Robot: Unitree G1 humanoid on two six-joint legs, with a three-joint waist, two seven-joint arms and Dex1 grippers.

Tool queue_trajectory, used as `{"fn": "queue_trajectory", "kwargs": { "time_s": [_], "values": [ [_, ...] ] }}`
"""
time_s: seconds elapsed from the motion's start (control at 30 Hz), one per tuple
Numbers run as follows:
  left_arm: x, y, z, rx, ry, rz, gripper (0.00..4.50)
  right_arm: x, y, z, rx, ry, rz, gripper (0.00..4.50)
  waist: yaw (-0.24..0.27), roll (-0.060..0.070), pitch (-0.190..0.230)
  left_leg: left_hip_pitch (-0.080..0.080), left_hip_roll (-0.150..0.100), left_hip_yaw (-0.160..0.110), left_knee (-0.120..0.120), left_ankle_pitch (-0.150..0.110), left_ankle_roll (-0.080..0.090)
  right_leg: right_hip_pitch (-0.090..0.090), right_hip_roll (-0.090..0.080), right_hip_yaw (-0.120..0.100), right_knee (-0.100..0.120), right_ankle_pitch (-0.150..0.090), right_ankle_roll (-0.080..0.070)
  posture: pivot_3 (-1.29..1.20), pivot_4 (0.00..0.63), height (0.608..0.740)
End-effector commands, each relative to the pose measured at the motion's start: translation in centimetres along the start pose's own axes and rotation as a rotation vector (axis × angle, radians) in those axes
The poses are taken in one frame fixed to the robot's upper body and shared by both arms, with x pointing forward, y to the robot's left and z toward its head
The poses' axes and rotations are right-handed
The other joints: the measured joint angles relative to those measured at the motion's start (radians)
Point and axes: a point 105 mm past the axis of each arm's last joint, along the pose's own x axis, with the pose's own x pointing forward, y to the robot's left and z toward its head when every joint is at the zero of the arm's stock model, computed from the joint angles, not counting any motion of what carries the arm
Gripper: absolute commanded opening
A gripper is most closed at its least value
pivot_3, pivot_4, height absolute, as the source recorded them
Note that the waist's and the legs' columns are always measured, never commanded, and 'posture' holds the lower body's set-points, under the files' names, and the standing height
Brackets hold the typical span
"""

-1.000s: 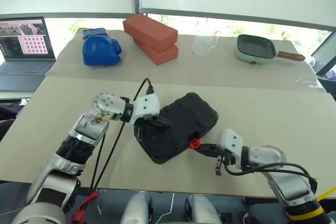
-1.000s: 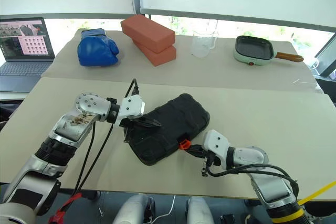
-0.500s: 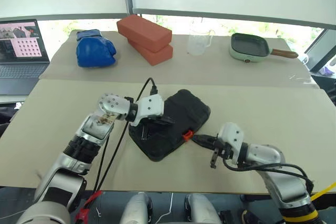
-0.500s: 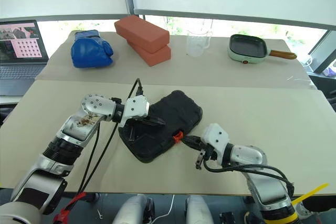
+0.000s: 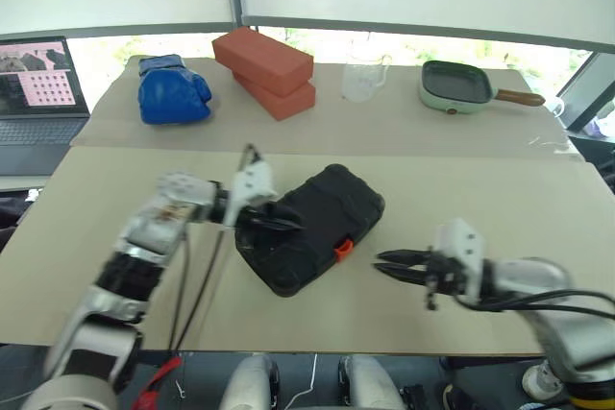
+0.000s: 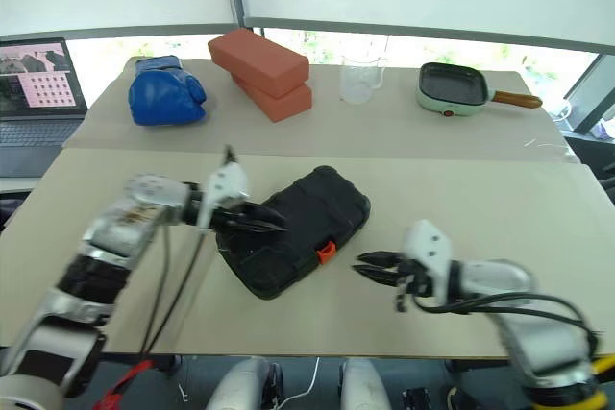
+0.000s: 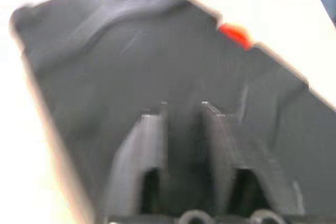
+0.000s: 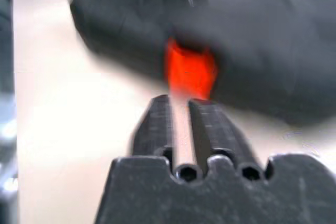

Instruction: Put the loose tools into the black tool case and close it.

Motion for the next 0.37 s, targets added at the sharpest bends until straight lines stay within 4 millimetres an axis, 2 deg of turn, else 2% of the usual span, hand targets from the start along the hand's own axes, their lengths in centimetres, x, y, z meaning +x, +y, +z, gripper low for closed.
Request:
{"fn": "queue_trajectory", "kwargs": {
  "time_s": [0.03,0.17,0.27,0.37],
  "values": [
    [-5.0,-1.7,0.3,-0.110,-0.011,0.014,2.83,-4.2,-0.4,2.6,0.043,-0.032,0.083,2.46,0.003,0.000,0.001,0.001,0.000,-0.001,0.000,0.000,0.000,0.001,0.000,-0.001,0.000,-0.001,-0.001,0.00,0.150,0.738],
    [-10.1,-2.8,0.5,-0.190,0.000,0.133,4.34,-7.6,-2.0,3.9,0.098,-0.034,0.076,3.84,0.015,-0.001,0.004,0.000,0.001,0.000,-0.001,0.000,-0.001,0.000,-0.002,-0.002,-0.001,-0.001,-0.001,0.00,0.150,0.738],
    [-12.2,-3.0,0.5,-0.220,-0.026,0.214,4.34,-8.3,-2.7,4.1,0.126,-0.042,0.077,3.84,0.025,-0.002,0.005,0.000,0.001,0.000,0.000,0.000,-0.001,0.001,-0.004,-0.003,-0.003,-0.001,0.000,0.00,0.150,0.738],
    [-12.9,-3.4,0.5,-0.204,-0.046,0.250,4.34,-8.0,-3.2,4.2,0.135,-0.059,0.074,3.84,0.032,-0.001,0.005,0.000,0.000,0.001,0.000,0.000,-0.001,0.000,-0.005,-0.004,-0.003,-0.002,-0.002,0.00,0.150,0.738]
  ]
}}
